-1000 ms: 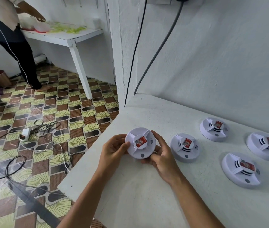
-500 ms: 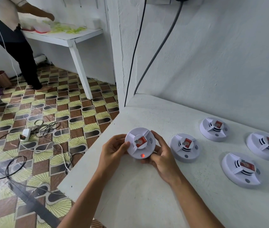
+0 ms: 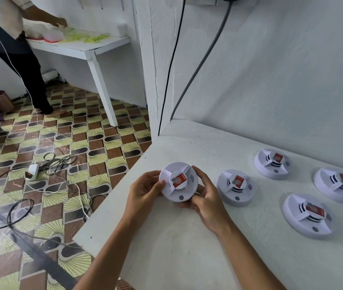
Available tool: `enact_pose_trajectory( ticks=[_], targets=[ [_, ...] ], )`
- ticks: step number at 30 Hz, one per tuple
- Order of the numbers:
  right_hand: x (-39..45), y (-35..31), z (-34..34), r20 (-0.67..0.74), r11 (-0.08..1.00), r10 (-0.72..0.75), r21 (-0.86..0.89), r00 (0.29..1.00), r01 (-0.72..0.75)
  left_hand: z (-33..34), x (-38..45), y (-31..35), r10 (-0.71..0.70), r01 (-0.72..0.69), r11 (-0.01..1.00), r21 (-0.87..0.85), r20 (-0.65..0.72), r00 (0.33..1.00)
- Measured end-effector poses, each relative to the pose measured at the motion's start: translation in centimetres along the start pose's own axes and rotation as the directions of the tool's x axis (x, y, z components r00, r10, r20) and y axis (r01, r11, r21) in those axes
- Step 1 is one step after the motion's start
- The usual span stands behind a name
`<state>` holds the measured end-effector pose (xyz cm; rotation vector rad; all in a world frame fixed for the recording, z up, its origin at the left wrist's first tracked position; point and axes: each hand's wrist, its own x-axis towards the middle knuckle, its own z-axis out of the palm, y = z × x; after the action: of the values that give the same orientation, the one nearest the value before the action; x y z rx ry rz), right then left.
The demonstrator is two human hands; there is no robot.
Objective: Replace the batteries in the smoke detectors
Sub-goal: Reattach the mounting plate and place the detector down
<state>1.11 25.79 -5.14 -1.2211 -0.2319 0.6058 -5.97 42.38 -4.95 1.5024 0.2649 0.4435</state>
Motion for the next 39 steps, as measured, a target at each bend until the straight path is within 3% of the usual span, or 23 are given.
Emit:
enact_pose_trajectory(
  ticks=[21, 27, 30, 32, 36, 39],
  targets=[
    [-0.2, -1.0, 0.8, -0.017, 0.998, 0.035, 0.053, 0.999, -0.034, -0.4, 0.4, 0.0, -0.036, 0.036, 0.999, 0.028, 0.020, 0.999],
    [-0.4, -1.8, 1.6, -0.085, 0.995, 0.027, 0.097, 0.996, -0.018, 0.6, 1.8, 1.1, -0.042, 0.040, 0.997, 0.069, 0.017, 0.999],
    [-0.3, -3.4, 1.3, -0.149, 0.998, -0.007, 0.057, 0.989, 0.015, 1.8, 3.2, 2.8, 0.035, -0.041, 0.983, 0.180, 0.039, 0.999],
    [-0.1, -4.8, 0.6, -0.189, 0.999, -0.036, 0.034, 0.981, 0.043, 3.0, 4.1, 4.3, 0.087, -0.127, 0.958, 0.257, 0.161, 0.983],
    [0.1, -7.9, -1.5, -0.248, 0.989, -0.130, 0.038, 0.960, 0.144, 6.9, 5.9, 7.0, 0.180, -0.395, 0.814, 0.426, 0.461, 0.869],
    [0.1, -9.9, -3.0, -0.318, 0.982, -0.147, 0.069, 0.937, 0.178, 10.0, 7.7, 7.7, 0.280, -0.552, 0.700, 0.454, 0.537, 0.796]
  ],
)
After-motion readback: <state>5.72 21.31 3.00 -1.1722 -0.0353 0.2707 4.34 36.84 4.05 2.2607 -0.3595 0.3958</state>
